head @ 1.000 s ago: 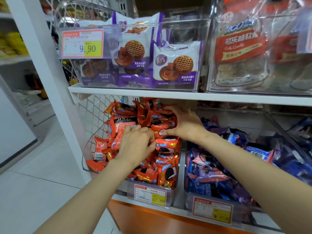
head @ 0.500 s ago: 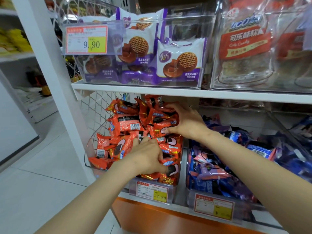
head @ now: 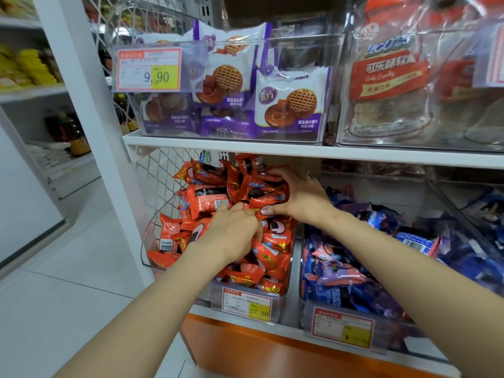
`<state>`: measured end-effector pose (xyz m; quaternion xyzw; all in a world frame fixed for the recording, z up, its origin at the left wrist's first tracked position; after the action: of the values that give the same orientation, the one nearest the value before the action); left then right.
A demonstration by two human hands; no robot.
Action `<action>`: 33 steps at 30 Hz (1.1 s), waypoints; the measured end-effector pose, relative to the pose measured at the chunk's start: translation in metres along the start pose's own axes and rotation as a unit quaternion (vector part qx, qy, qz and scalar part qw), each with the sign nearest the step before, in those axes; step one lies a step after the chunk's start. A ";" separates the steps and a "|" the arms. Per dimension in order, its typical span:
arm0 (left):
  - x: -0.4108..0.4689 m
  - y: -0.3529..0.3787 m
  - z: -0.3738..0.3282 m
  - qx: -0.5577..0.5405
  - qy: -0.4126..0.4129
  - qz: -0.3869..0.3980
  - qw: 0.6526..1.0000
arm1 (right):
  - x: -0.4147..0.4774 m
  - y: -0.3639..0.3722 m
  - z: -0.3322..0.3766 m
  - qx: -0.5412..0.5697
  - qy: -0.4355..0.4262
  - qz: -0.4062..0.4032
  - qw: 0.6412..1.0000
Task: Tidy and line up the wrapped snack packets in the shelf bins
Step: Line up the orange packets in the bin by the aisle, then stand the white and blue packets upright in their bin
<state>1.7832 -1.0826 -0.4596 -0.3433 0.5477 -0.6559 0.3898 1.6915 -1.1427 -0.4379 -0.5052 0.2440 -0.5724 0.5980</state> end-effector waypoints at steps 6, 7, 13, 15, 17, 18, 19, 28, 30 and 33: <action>0.003 0.012 -0.007 0.003 0.007 0.026 1.000 | -0.001 -0.001 0.002 -0.001 -0.007 -0.004 1.000; 0.004 0.011 -0.004 0.003 -0.002 0.017 1.000 | -0.001 -0.002 0.001 0.000 -0.007 -0.004 1.000; 0.008 0.008 0.010 0.004 -0.084 -0.026 0.996 | 0.001 -0.002 0.000 0.008 -0.005 -0.005 1.000; 0.009 0.008 0.011 -0.001 -0.096 -0.029 0.995 | 0.002 -0.001 -0.001 0.010 -0.007 0.003 1.000; 0.008 0.005 0.013 -0.004 -0.102 -0.029 0.994 | 0.002 0.001 -0.002 0.017 -0.012 0.024 0.999; 0.007 0.002 0.015 -0.007 -0.107 -0.032 0.994 | 0.001 0.001 -0.001 0.022 -0.017 0.040 0.999; 0.004 -0.003 0.018 -0.008 -0.114 -0.039 0.993 | 0.000 0.003 0.000 0.026 -0.024 0.058 0.998; -0.029 -0.060 0.021 -0.087 -0.143 -0.204 0.965 | -0.031 -0.021 -0.006 0.159 -0.036 0.105 0.981; -0.030 -0.070 0.009 -0.131 -0.132 -0.229 0.956 | -0.037 -0.045 -0.025 0.191 -0.001 0.037 0.981; -0.028 -0.082 -0.015 -0.201 -0.110 -0.257 0.939 | -0.053 -0.078 -0.058 0.201 0.056 -0.037 0.977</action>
<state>1.7717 -1.0431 -0.3819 -0.6137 0.5147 -0.5680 0.1890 1.5949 -1.0991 -0.4059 -0.3512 0.1381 -0.6587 0.6509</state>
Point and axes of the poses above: each hand's wrist, its own x-axis towards the middle knuckle, its own y-axis out of the palm, z = x × y, the point moved 10 cm from there along x, towards the middle knuckle
